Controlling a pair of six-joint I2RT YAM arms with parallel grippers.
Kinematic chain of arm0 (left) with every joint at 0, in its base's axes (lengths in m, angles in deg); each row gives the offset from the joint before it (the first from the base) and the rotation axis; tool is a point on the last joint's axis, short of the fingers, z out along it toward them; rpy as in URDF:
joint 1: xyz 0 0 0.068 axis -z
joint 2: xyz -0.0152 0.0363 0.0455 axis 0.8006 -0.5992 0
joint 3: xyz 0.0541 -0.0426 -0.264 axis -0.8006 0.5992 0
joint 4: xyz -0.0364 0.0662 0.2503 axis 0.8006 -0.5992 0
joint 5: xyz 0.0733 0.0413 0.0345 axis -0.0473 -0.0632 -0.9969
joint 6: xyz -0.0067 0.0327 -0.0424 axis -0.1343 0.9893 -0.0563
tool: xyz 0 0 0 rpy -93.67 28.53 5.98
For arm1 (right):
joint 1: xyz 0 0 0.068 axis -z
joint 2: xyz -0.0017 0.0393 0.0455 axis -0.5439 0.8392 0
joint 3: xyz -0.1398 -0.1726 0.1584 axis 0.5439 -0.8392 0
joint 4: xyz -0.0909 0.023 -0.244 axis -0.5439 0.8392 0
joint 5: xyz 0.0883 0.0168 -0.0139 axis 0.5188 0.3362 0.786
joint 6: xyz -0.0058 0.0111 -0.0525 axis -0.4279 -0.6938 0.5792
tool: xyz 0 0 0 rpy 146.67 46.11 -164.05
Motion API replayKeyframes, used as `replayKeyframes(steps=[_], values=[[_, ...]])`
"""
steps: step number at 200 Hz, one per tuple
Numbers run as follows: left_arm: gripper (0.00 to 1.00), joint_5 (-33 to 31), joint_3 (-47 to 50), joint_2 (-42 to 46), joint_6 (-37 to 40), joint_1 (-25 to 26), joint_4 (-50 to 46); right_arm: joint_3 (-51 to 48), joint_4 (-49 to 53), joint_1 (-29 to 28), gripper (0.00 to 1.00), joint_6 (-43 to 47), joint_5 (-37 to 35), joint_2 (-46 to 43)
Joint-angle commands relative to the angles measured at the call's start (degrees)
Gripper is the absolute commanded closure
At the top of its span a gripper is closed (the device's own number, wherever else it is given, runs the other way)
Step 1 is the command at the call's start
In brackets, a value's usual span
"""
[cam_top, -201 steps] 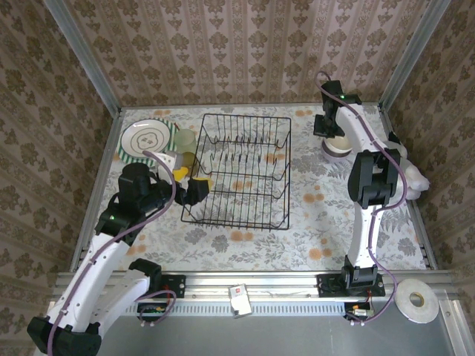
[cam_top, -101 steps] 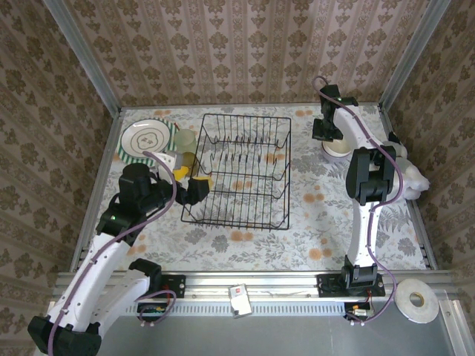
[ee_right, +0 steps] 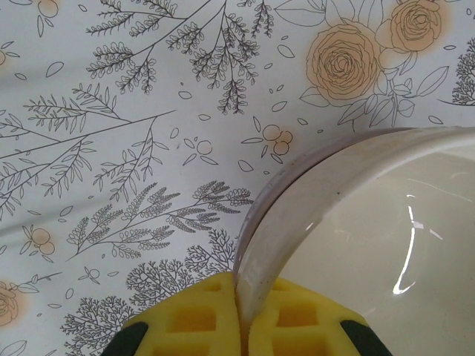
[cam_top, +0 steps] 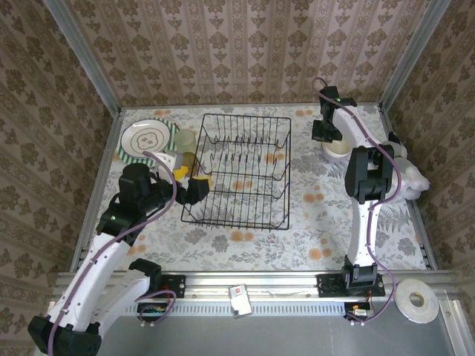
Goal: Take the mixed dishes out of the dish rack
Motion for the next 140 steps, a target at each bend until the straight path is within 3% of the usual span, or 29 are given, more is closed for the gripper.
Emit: replayKeyframes(steps=[1, 20, 88, 140], values=[[0.0, -0.64, -0.32, 0.42, -0.13, 0.35, 0.63, 1.5, 0.76, 0.22, 0.92, 0.59, 0.54, 0.04], [0.0, -1.1, -0.32, 0.42, -0.09, 0.31, 0.47, 1.31, 0.7, 0.22, 0.87, 0.37, 0.57, -0.69], [0.0, -2.64, -1.29, 0.34, -0.5, 0.29, -0.79, 0.66, 0.33, 0.22, 0.57, -0.37, 1.44, -5.04], [0.0, -6.02, -2.43, 0.01, 0.22, 0.18, -4.05, -0.06, 0.43, -0.03, 0.52, -1.66, 0.83, -9.37]])
